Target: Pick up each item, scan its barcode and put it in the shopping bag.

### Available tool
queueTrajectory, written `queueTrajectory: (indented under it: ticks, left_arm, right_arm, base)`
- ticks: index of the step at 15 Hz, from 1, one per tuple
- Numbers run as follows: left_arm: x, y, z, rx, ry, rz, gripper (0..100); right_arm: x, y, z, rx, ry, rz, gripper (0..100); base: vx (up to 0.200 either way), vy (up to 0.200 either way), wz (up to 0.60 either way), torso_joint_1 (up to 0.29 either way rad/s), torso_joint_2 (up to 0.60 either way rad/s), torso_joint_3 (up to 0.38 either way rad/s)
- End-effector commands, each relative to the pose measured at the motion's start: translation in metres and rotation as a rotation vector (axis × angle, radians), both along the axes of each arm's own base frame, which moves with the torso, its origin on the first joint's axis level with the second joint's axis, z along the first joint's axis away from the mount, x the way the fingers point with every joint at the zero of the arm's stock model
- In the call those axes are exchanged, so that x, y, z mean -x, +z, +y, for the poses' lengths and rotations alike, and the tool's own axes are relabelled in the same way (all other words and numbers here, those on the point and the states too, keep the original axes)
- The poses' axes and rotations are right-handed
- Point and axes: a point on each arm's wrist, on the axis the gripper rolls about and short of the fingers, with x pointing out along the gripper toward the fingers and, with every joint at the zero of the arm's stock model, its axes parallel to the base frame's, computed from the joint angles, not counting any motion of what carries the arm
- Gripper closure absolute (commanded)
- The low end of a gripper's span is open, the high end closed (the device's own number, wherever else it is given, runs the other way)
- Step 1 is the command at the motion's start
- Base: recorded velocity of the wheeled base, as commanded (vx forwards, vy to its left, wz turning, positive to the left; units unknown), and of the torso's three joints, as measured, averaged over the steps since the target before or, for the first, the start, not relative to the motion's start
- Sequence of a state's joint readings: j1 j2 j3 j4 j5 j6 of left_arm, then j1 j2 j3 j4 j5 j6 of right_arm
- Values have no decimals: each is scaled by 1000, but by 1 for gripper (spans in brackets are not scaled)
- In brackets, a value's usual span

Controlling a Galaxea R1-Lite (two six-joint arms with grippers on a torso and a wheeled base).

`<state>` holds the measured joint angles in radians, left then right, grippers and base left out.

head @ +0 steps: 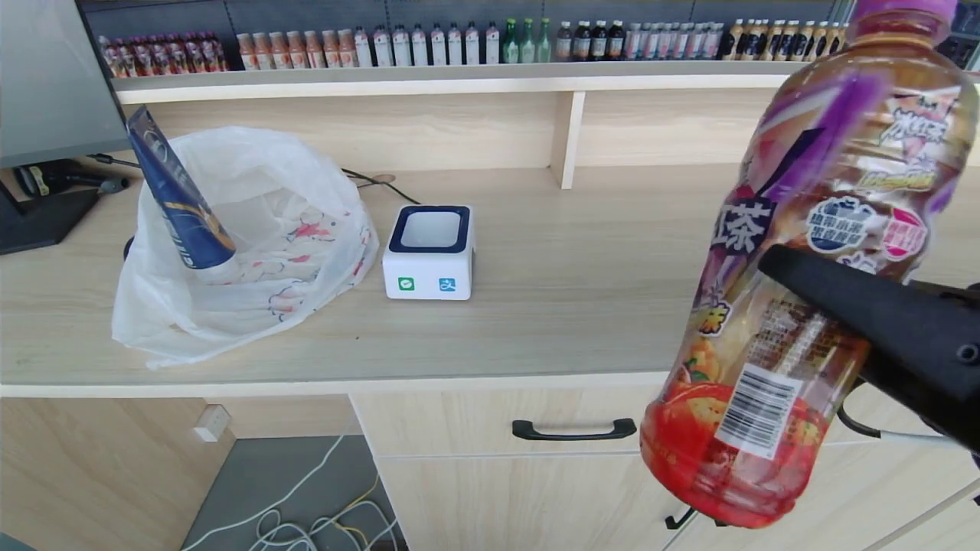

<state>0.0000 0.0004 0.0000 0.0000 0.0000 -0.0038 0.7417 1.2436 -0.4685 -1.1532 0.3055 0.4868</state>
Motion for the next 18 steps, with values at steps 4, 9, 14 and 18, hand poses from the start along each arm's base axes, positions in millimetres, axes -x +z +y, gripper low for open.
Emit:
queueTrajectory:
  ticks: [4,9,14,18]
  left_arm:
    - [0,0,0,1,0,0,100]
    - [0,0,0,1,0,0,100]
    - [0,0,0,1,0,0,100]
    - [0,0,0,1,0,0,100]
  right_arm:
    - [-22,8,21,-80,37,25,100]
    - [-39,-5,37,-145,65,36,100]
    - [-35,-7,33,-170,77,43,100]
    - [-33,-9,31,-162,73,40,100]
  base:
    - [0,0,0,0,0,0]
    - [0,0,0,0,0,0]
    - [0,0,0,0,0,0]
    - [0,0,0,0,0,0]
